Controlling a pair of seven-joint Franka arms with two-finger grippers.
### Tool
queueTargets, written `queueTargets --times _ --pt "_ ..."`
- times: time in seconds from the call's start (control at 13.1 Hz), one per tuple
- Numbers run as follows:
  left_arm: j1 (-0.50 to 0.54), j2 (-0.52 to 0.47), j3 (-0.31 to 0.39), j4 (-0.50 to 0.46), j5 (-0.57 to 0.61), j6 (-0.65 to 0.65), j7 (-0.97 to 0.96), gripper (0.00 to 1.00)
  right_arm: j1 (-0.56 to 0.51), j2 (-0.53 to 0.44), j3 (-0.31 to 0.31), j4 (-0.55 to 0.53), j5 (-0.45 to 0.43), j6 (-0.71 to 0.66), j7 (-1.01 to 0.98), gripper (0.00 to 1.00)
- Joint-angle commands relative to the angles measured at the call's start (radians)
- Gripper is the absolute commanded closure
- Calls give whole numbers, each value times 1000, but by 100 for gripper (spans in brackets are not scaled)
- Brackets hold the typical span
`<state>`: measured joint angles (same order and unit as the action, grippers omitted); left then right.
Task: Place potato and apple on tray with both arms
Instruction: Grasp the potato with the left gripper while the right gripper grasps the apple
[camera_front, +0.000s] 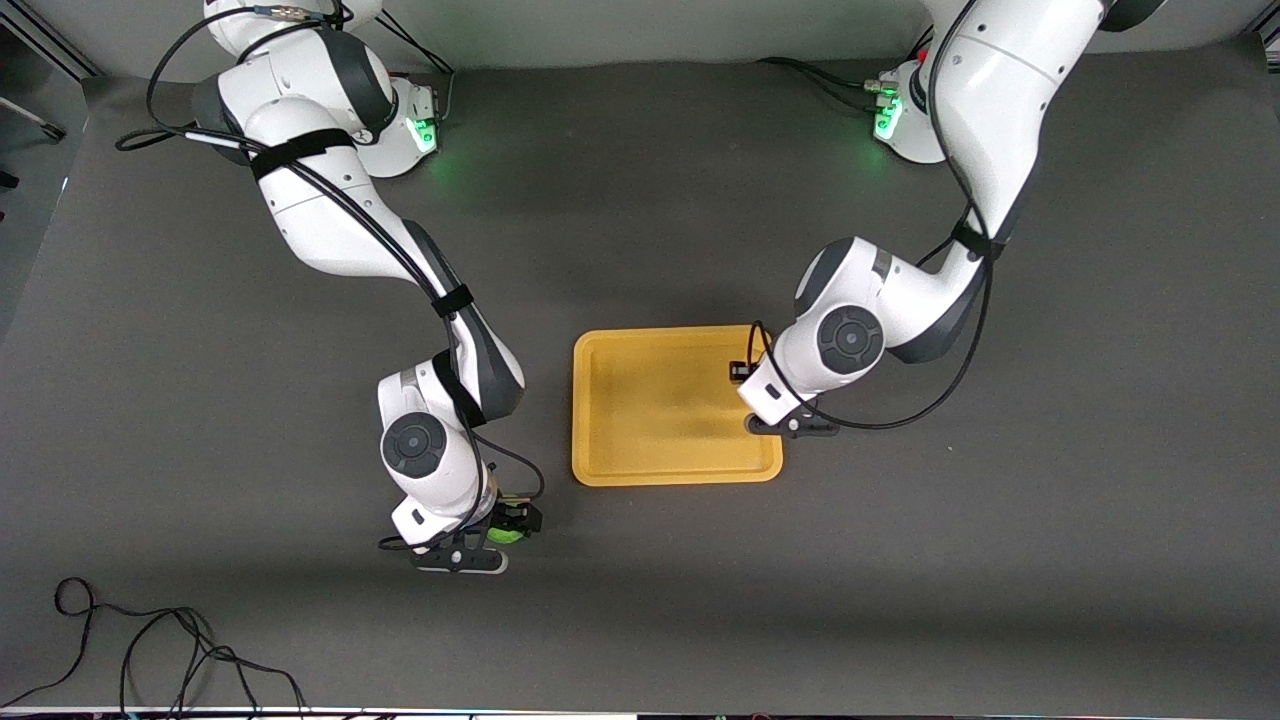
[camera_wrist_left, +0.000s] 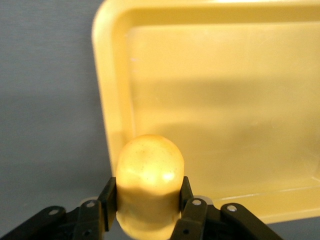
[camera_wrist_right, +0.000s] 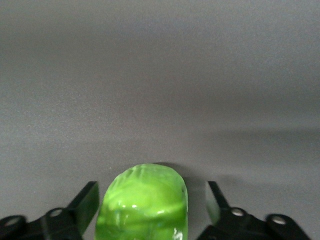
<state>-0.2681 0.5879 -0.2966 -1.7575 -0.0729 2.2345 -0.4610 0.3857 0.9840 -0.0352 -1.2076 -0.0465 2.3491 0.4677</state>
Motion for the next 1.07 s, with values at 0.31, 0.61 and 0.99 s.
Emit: queueTargets --times 0.31,0.61,0.99 --pt "-36 69 17 32 7 116 -19 91 1 -85 3 0 10 -121 5 57" --pt "-26 63 17 33 48 109 -16 33 -17 -267 0 5 11 -327 -47 57" --pt "51 -61 34 43 81 -5 -1 1 -16 -511 0 -9 71 -656 -60 57"
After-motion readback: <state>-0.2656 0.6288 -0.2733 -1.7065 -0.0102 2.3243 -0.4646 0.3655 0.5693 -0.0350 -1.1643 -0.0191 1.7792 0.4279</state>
